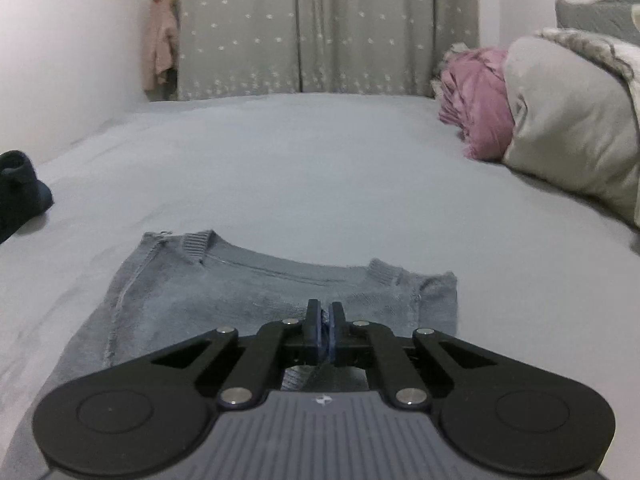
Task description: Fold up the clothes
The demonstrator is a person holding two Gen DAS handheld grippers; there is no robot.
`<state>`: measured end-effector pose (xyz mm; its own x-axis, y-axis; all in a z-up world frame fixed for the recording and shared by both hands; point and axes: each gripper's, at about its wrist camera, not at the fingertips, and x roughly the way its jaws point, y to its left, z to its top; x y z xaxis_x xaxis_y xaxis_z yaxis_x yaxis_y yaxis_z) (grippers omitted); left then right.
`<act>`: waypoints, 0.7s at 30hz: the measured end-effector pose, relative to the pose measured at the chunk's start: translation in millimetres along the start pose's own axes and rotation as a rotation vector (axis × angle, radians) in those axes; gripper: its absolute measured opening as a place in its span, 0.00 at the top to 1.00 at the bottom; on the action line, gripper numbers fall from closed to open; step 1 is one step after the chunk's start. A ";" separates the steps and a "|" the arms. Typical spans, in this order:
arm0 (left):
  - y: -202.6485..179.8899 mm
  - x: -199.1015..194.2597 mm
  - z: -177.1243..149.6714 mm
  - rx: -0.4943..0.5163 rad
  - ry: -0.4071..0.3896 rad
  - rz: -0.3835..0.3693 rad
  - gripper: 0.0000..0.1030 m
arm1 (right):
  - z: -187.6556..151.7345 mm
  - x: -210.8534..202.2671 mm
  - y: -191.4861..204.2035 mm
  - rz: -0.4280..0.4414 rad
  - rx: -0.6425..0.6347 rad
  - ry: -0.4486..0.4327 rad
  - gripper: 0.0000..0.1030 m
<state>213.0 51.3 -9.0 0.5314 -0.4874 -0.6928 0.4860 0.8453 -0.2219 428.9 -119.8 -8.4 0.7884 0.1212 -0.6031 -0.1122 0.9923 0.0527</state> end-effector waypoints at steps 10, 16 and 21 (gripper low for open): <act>-2.5 -0.3 1.7 0.012 0.003 0.006 0.43 | -16.2 -35.8 15.0 0.141 -0.013 0.007 0.89; -6.1 1.3 2.2 0.026 0.002 0.018 0.42 | -39.2 -24.2 16.8 0.107 -0.037 0.082 0.79; -3.9 -5.2 3.8 0.005 -0.005 0.016 0.42 | -38.6 -57.5 1.2 0.169 0.075 0.077 0.69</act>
<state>211.0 49.7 -1.9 0.5423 -0.4751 -0.6930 0.4808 0.8519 -0.2078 360.1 -126.6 -4.4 0.7137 0.2863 -0.6393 -0.1908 0.9576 0.2158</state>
